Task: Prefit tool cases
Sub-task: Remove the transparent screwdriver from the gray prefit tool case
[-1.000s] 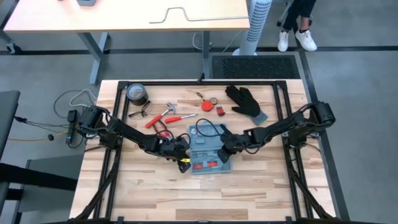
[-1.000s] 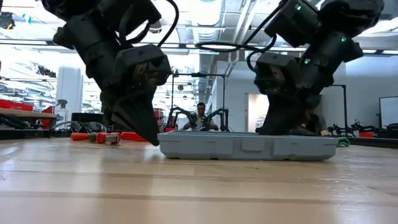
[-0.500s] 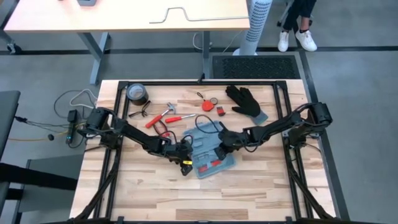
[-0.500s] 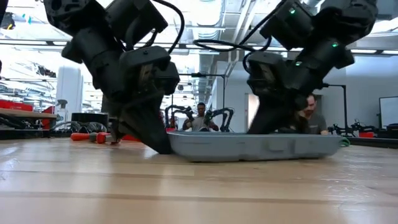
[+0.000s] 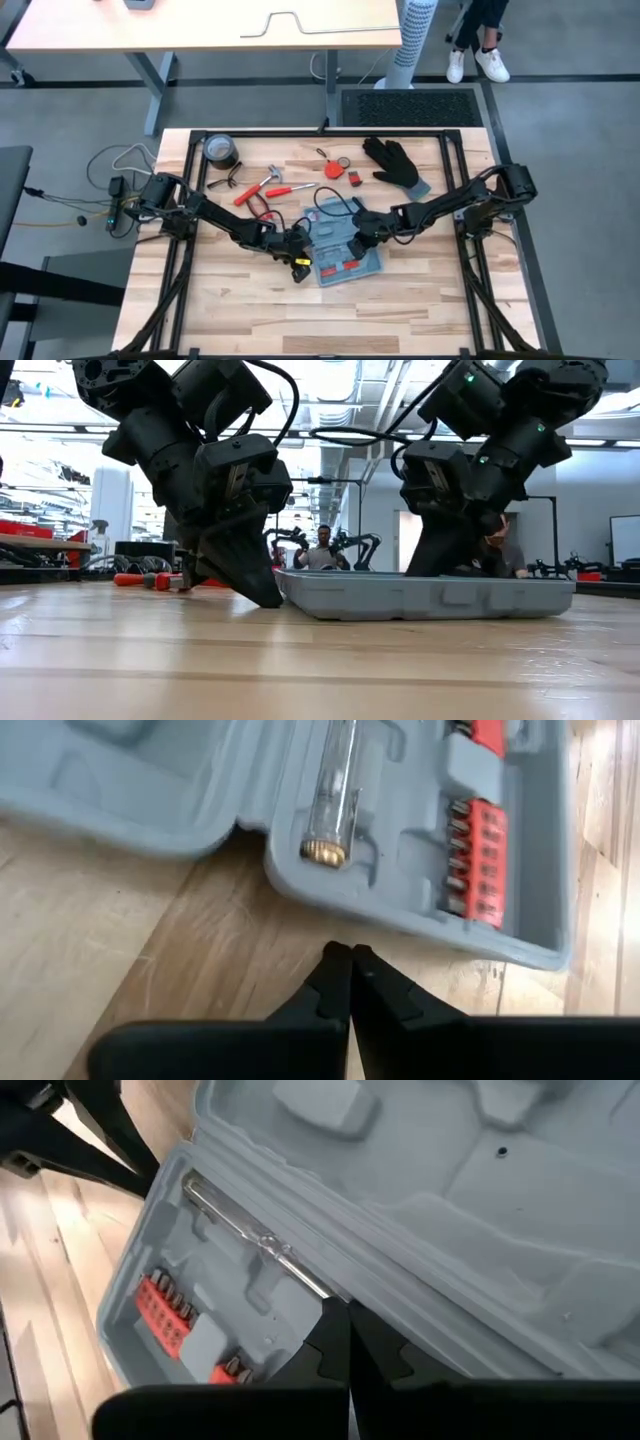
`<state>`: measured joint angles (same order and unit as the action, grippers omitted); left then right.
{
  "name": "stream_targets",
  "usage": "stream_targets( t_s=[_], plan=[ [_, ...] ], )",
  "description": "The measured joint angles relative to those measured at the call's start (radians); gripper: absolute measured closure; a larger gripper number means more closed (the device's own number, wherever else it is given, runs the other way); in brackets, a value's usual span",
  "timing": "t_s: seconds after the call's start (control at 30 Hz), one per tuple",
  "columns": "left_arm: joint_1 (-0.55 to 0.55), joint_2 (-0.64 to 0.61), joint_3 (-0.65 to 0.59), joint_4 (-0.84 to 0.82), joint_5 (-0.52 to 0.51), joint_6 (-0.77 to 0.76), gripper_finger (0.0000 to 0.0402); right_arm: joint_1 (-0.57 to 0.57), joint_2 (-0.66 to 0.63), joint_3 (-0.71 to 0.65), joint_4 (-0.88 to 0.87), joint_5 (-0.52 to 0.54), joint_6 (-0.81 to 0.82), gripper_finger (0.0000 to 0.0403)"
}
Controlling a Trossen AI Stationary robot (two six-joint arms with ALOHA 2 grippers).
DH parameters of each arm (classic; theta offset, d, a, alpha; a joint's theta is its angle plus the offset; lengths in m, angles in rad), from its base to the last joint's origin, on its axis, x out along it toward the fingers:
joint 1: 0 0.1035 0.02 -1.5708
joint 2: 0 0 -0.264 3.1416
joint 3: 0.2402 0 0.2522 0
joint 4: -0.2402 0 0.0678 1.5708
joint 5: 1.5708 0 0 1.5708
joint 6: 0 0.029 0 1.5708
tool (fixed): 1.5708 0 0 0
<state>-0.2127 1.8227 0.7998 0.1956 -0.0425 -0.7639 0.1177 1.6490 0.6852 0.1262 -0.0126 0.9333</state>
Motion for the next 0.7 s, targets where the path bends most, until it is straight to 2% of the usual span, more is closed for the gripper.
stream_targets(
  t_s=[0.33, 0.7],
  plan=[
    [0.001, 0.005, -0.002, 0.053, 0.007, 0.020, 0.0401, 0.027, -0.007, 0.006, -0.152, 0.048, 0.000, 0.0403],
    [0.002, 0.007, 0.076, 0.041, 0.015, 0.098, 0.0401, 0.040, -0.007, 0.006, -0.234, 0.070, 0.004, 0.0403]
  ],
)
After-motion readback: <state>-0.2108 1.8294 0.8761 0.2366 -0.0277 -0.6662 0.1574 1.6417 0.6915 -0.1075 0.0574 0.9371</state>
